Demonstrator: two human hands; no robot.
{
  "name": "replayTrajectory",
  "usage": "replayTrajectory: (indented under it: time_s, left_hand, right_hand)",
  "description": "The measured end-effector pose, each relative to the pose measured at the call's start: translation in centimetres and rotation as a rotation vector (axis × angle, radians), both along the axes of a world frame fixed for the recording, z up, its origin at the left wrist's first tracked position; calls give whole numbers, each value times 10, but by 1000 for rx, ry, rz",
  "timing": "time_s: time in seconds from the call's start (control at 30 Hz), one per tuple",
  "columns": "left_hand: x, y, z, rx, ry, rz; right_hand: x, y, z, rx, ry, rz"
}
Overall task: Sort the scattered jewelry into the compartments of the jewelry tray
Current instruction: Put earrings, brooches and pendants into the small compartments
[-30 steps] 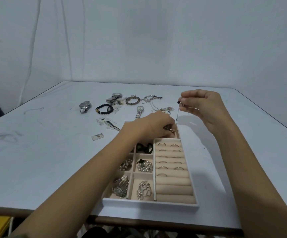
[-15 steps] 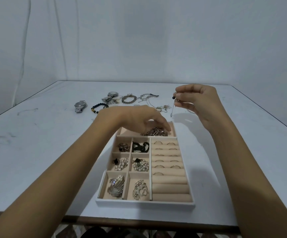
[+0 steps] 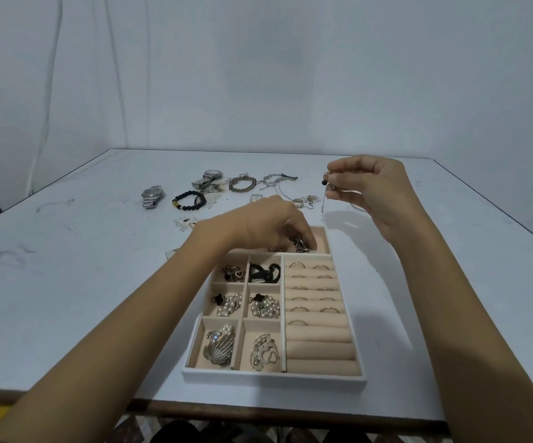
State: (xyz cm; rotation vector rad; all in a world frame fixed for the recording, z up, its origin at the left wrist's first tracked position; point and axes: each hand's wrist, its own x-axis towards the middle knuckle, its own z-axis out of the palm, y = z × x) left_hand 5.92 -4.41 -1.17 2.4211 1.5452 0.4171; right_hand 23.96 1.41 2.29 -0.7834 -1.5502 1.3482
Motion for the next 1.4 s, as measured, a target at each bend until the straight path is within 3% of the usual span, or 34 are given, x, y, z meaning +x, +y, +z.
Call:
replayTrajectory:
  time_s: [0.1, 0.2, 0.33, 0.43, 0.57, 0.73, 1.17, 1.4]
  left_hand:
    - [-3, -5, -6, -8, -127, 15]
    - [-12, -17, -10, -31, -376, 72]
    - [-35, -33, -8, 137, -467, 197]
    - [-55, -42, -18, 181, -551, 408]
    - [-74, -55, -40, 164, -304, 643]
    - [-72, -70, -55, 78, -38, 577]
    - [-69, -69, -60, 102, 31, 595]
    - [-73, -67, -62, 114, 22, 580]
  right_hand:
    - [0, 0, 0, 0, -7, -5]
    - [-1, -1, 0, 3, -8, -3]
    - [-3, -1, -1, 10, -17, 11]
    - [-5, 0, -2, 17, -38, 30]
    - [-4, 0, -1, 31, -64, 56]
    - [-6, -7, 0, 29, -102, 123]
    - [-24, -48, 11, -14, -149, 635]
    - [-27, -63, 13, 126, -296, 822]
